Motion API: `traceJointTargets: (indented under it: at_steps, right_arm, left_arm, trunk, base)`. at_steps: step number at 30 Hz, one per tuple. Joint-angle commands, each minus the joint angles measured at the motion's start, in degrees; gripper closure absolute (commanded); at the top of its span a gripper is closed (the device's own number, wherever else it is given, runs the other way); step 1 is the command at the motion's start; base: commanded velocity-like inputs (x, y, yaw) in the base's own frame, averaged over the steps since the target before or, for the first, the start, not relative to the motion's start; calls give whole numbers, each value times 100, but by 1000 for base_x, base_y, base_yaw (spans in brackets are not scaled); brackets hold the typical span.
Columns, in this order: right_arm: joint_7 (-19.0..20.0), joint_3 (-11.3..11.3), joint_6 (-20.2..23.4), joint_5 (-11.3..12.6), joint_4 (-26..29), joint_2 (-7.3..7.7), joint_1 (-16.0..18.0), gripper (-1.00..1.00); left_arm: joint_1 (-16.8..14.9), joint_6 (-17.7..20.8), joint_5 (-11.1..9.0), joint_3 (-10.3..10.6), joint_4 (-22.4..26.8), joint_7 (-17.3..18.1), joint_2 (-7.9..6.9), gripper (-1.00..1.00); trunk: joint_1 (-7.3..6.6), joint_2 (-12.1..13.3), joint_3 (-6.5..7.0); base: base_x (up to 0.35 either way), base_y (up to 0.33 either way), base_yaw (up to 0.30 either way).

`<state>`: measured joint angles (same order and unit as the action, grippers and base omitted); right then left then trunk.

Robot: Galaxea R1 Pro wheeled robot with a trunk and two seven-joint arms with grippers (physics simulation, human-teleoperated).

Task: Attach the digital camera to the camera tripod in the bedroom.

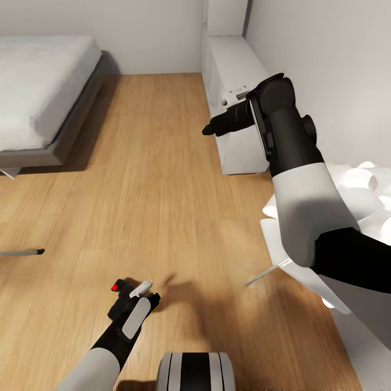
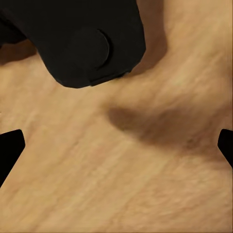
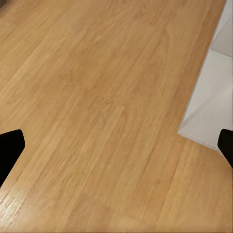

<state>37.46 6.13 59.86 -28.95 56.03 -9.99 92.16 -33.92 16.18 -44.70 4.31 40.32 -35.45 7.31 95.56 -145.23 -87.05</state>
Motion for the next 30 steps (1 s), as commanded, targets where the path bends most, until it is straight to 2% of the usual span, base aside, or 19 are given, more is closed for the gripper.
traceJointTargets:
  at_steps: [1,19,30]
  right_arm:
    - [51,1,14,-58,4,-1,4,-100]
    - [51,2,14,-59,4,-1,4,-100]
    - [45,11,14,-67,45,-1,3,-100]
  left_arm:
    - [-1,14,-30,17,9,-42,-3,-100]
    - [-1,0,-30,17,115,-41,-2,-100]
    - [-1,0,-30,17,250,-41,-5,-100]
  trunk:
    - [1,-3,-27]
    - [47,-27,-425]
    - [47,-27,-425]
  base:
    - [0,0,0]
    - [0,0,0]
    - [0,0,0]
